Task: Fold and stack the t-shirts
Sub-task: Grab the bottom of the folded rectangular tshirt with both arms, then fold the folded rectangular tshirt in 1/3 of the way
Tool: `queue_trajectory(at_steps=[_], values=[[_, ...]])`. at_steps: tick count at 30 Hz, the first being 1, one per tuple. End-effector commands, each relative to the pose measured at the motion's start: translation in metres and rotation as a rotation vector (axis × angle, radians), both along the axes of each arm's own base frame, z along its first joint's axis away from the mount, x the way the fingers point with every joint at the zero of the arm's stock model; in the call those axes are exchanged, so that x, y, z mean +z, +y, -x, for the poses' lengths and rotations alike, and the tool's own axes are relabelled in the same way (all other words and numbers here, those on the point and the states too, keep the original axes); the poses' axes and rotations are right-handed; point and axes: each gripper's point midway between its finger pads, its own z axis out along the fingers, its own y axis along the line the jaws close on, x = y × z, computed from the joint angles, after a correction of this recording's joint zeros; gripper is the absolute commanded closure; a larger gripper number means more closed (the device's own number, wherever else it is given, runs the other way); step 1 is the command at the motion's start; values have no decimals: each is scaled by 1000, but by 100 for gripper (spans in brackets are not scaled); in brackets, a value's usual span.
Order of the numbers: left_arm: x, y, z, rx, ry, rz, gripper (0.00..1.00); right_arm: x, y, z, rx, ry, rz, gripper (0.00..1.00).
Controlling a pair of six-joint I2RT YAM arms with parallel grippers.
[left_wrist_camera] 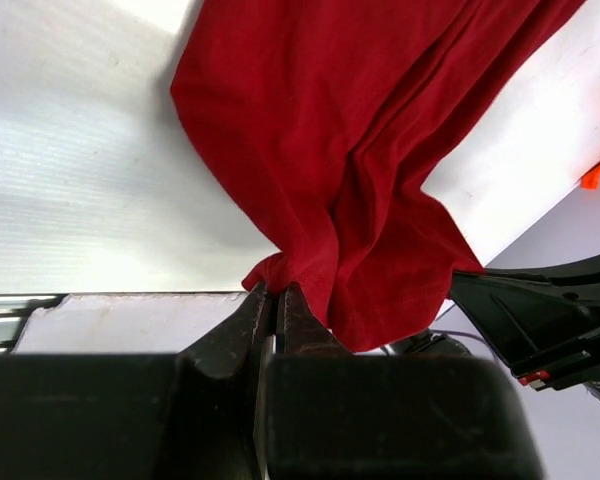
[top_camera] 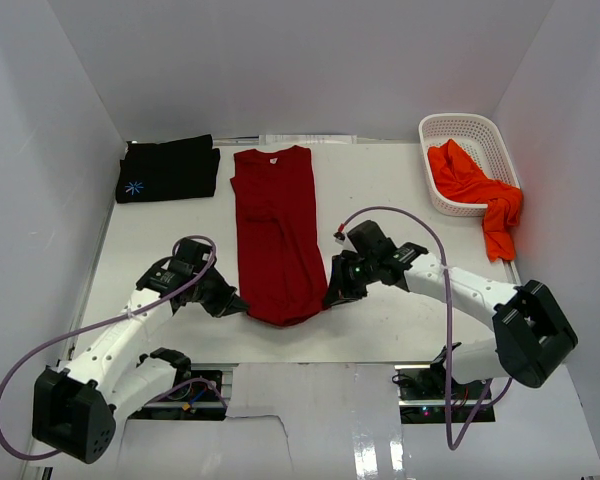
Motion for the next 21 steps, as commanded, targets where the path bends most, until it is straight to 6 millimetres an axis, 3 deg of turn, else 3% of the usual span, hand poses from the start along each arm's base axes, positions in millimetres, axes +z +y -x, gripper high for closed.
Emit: queue_trajectory(at_steps=[1,7,8,14,21], values=[[18,4,-23,34,-65,-17,100,16,4,-17,26,-47,-17,92],[33,33,-67,73,-145,-44,100,34,8,-49,25,-94,-16,92],[31,35,-72,64,-144,-57,100,43,12,-57,33,-121,-27,92],[47,37,-109,58,-211,-84,100,42,22,-84,45,-135,-12,92],[52,35,-144,45,-235,-108,100,41,31,-109,57,-149,-7,92]])
